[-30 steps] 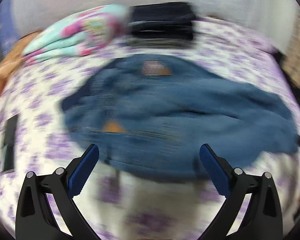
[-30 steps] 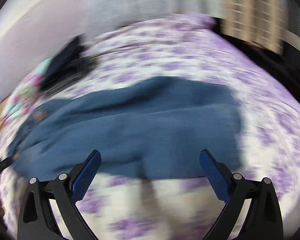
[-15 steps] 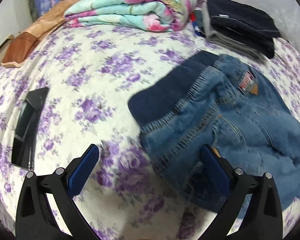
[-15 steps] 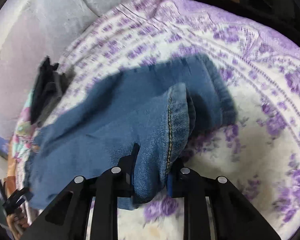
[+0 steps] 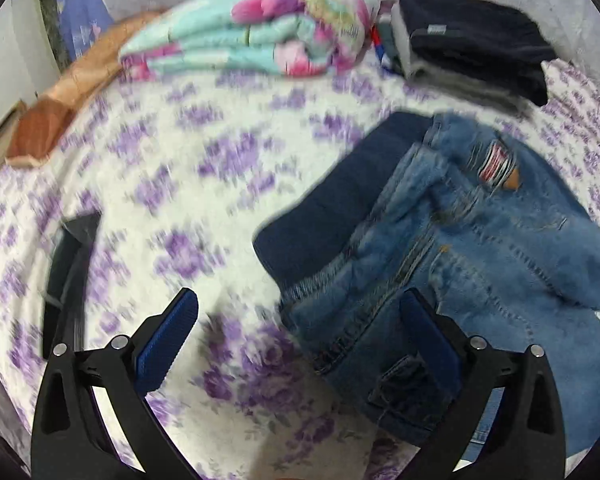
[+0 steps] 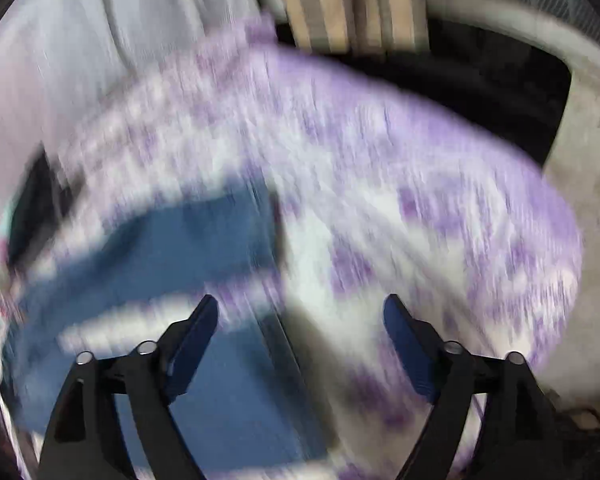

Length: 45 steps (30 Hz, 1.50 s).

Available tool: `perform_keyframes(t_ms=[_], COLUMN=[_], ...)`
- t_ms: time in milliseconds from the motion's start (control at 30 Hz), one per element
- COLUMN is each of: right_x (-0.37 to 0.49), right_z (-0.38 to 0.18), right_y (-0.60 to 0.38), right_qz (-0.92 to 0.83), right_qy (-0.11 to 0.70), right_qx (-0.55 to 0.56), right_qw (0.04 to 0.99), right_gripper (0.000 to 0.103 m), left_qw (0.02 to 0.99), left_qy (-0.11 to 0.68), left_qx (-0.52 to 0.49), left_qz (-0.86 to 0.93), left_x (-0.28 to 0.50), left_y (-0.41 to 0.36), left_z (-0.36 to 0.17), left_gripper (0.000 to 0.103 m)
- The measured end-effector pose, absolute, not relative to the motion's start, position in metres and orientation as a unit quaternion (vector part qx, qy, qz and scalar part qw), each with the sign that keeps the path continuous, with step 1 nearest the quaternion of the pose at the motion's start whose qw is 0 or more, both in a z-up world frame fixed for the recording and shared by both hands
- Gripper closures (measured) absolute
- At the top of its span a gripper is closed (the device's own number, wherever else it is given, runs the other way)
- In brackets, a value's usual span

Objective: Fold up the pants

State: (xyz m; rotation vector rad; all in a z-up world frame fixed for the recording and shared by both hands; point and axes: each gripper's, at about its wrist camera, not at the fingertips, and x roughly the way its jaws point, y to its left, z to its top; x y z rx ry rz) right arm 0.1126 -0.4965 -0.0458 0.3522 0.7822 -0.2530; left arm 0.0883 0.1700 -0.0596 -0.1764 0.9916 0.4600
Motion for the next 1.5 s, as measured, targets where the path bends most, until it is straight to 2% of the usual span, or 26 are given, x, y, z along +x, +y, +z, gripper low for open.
perform_keyframes(t_ms=[33, 133, 233, 433, 567, 667, 700, 767, 933, 1000, 1100, 1133, 1200, 1233, 1267, 1300, 1333, 1367, 1433, 1500], right_x=[0.123, 0.168, 0.185, 0.187, 0.184, 0.187, 0.190, 0.199, 0.225, 0.232, 0.246, 0.250, 0.259, 0.262, 0.262, 0.264, 0.266, 0.268, 0.271, 0.265], right_z=[-0.043, -0.048, -0.055, -0.073, -0.073, -0.074, -0.075, -0.076, -0.078, -0.081, -0.093, -0.100, -0.116, -0.121, -0.123, -0.120, -0.118, -0.116, -0.107, -0.082], right_y=[-0.492, -0.473, -0.451, -0.427, -0.443, -0.453, -0.454, -0.451, -0.451, -0.461, -0.478, -0.483, -0.494, -0.498, -0.499, -0.494, -0.489, -0.488, -0.486, -0.484], right_qz=[-0.110, -0.089, -0.071, -0.044, -0.078, -0.088, -0.091, -0.082, -0.087, -0.088, -0.087, -0.092, -0.088, -0.081, -0.081, -0.060, -0.038, -0.028, 0.007, 0.013], right_qy=[0.361, 0.382, 0.379, 0.401, 0.399, 0.398, 0.399, 0.400, 0.409, 0.409, 0.420, 0.430, 0.455, 0.460, 0.457, 0.450, 0.449, 0.450, 0.442, 0.407], right_qx=[0.163, 0.132, 0.145, 0.123, 0.128, 0.146, 0.150, 0.148, 0.125, 0.140, 0.165, 0.170, 0.197, 0.212, 0.217, 0.210, 0.207, 0.213, 0.237, 0.221], right_qw=[0.911, 0.910, 0.911, 0.907, 0.904, 0.901, 0.900, 0.901, 0.900, 0.898, 0.888, 0.882, 0.864, 0.859, 0.859, 0.866, 0.868, 0.867, 0.865, 0.886], right_gripper=[0.003, 0.003, 0.003, 0.003, 0.003, 0.003, 0.003, 0.003, 0.004, 0.003, 0.003, 0.003, 0.003, 0.003, 0.006, 0.017, 0.054, 0.084, 0.085, 0.085], left_qw=[0.855, 0.876, 0.889, 0.848, 0.832, 0.818, 0.820, 0.825, 0.850, 0.849, 0.834, 0.827, 0.813, 0.812, 0.812, 0.818, 0.823, 0.827, 0.840, 0.856], left_qy=[0.463, 0.434, 0.429, 0.522, 0.552, 0.570, 0.565, 0.555, 0.526, 0.526, 0.546, 0.552, 0.557, 0.558, 0.560, 0.557, 0.554, 0.550, 0.531, 0.507], left_qx=[-0.072, -0.028, -0.009, -0.043, -0.035, -0.076, -0.084, -0.103, -0.041, -0.050, -0.082, -0.105, -0.167, -0.166, -0.156, -0.140, -0.123, -0.114, -0.110, -0.097], left_qz=[0.222, 0.211, 0.159, 0.076, 0.044, 0.022, 0.016, -0.021, 0.007, 0.002, -0.006, -0.001, -0.025, -0.041, -0.042, -0.034, -0.028, -0.025, -0.029, -0.013], left_x=[0.089, 0.104, 0.142, 0.247, 0.283, 0.295, 0.292, 0.283, 0.262, 0.260, 0.270, 0.276, 0.278, 0.277, 0.277, 0.275, 0.273, 0.271, 0.263, 0.252], left_y=[0.168, 0.160, 0.161, 0.170, 0.161, 0.170, 0.171, 0.167, 0.142, 0.145, 0.162, 0.170, 0.184, 0.183, 0.181, 0.175, 0.169, 0.164, 0.155, 0.147], left_z=[-0.054, -0.029, -0.018, -0.054, -0.082, -0.097, -0.097, -0.094, -0.080, -0.080, -0.095, -0.099, -0.106, -0.105, -0.105, -0.103, -0.100, -0.097, -0.086, -0.072], left_gripper=[0.004, 0.004, 0.004, 0.004, 0.004, 0.004, 0.006, 0.046, 0.052, 0.051, 0.029, 0.017, 0.011, 0.010, 0.015, 0.020, 0.034, 0.048, 0.063, 0.066])
